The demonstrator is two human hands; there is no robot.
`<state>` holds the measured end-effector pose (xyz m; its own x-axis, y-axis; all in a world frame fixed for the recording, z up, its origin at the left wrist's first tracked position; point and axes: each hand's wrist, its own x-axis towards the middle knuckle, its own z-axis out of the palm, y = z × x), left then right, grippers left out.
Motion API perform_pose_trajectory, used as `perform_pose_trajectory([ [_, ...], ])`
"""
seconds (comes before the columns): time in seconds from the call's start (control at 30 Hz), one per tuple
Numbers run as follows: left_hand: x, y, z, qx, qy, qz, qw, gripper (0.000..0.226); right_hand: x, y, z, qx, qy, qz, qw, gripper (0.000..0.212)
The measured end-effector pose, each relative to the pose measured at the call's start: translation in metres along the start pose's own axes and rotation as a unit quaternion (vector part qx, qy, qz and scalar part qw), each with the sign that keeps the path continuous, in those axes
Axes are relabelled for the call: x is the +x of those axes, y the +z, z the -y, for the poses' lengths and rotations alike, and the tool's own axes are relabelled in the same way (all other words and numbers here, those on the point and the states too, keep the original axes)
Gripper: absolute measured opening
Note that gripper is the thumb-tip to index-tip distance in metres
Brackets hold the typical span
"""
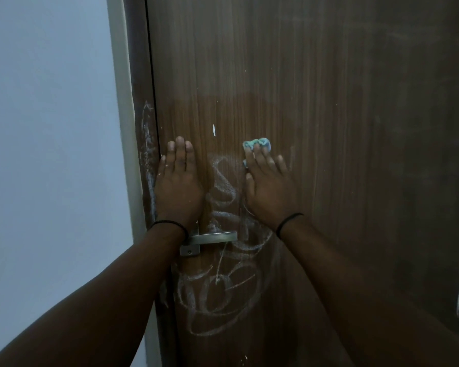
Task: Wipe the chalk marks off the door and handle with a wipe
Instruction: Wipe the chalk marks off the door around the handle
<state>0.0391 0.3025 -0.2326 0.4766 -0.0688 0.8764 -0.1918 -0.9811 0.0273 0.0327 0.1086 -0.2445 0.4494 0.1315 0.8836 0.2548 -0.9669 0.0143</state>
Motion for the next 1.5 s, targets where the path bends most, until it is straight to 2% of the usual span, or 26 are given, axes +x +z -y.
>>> perform_pose_trajectory([
  [0.13, -0.003, -0.003, 0.002, 0.002, 0.012, 0.007, 1.0, 0.061, 0.007, 0.004, 0.009, -0.001, 0.065, -0.02, 0.998, 0.056],
  [0.2, -0.004, -0.005, -0.001, 0.0, 0.01, 0.012, 1.0, 0.066, 0.014, 0.008, 0.038, 0.013, 0.041, -0.025, 0.999, 0.057],
  [0.27, -0.004, -0.004, -0.001, 0.001, 0.009, 0.009, 1.0, 0.066, 0.011, 0.015, 0.06, 0.021, -0.019, -0.012, 1.0, 0.057],
  [0.37, -0.005, -0.004, 0.005, 0.008, 0.02, 0.012, 1.0, 0.064, -0.008, 0.019, 0.052, -0.004, -0.063, 0.019, 0.998, 0.058],
  [0.47, -0.01, -0.008, 0.006, 0.006, 0.036, 0.025, 0.999, 0.078, -0.006, 0.016, 0.037, -0.022, -0.027, 0.013, 0.999, 0.057],
  [0.57, -0.01, -0.006, 0.005, 0.0, 0.029, 0.02, 0.999, 0.06, 0.011, 0.015, 0.064, 0.006, 0.003, -0.007, 1.0, 0.059],
  [0.7, -0.012, -0.006, 0.011, 0.012, 0.039, 0.026, 0.999, 0.059, -0.005, 0.019, 0.065, -0.017, -0.09, 0.034, 0.995, 0.058],
  [0.87, -0.013, -0.007, 0.012, 0.017, 0.048, 0.034, 0.998, 0.058, 0.022, 0.008, 0.047, -0.024, -0.034, 0.001, 0.999, 0.058],
  [1.03, -0.013, -0.009, 0.014, 0.006, 0.046, 0.032, 0.998, 0.058, 0.003, 0.007, 0.032, -0.027, -0.106, 0.047, 0.993, 0.057],
  [1.13, -0.015, -0.007, 0.013, 0.018, 0.041, 0.043, 0.998, 0.059, -0.01, 0.001, -0.003, -0.029, -0.05, 0.041, 0.997, 0.057],
  [1.23, -0.016, -0.007, 0.005, 0.016, 0.025, 0.044, 0.999, 0.06, 0.008, -0.001, 0.004, -0.011, 0.028, 0.005, 1.0, 0.058],
  [1.33, -0.018, -0.008, 0.002, 0.009, 0.015, 0.038, 0.999, 0.06, -0.002, 0.006, 0.025, 0.0, -0.017, 0.029, 0.999, 0.06],
  [1.4, -0.018, -0.009, 0.003, 0.012, 0.016, 0.043, 0.999, 0.063, -0.02, 0.006, 0.011, -0.022, -0.044, 0.052, 0.997, 0.058],
  [1.5, -0.016, -0.008, 0.005, 0.028, 0.02, 0.056, 0.998, 0.062, -0.019, -0.001, -0.022, -0.019, 0.069, 0.019, 0.997, 0.057],
])
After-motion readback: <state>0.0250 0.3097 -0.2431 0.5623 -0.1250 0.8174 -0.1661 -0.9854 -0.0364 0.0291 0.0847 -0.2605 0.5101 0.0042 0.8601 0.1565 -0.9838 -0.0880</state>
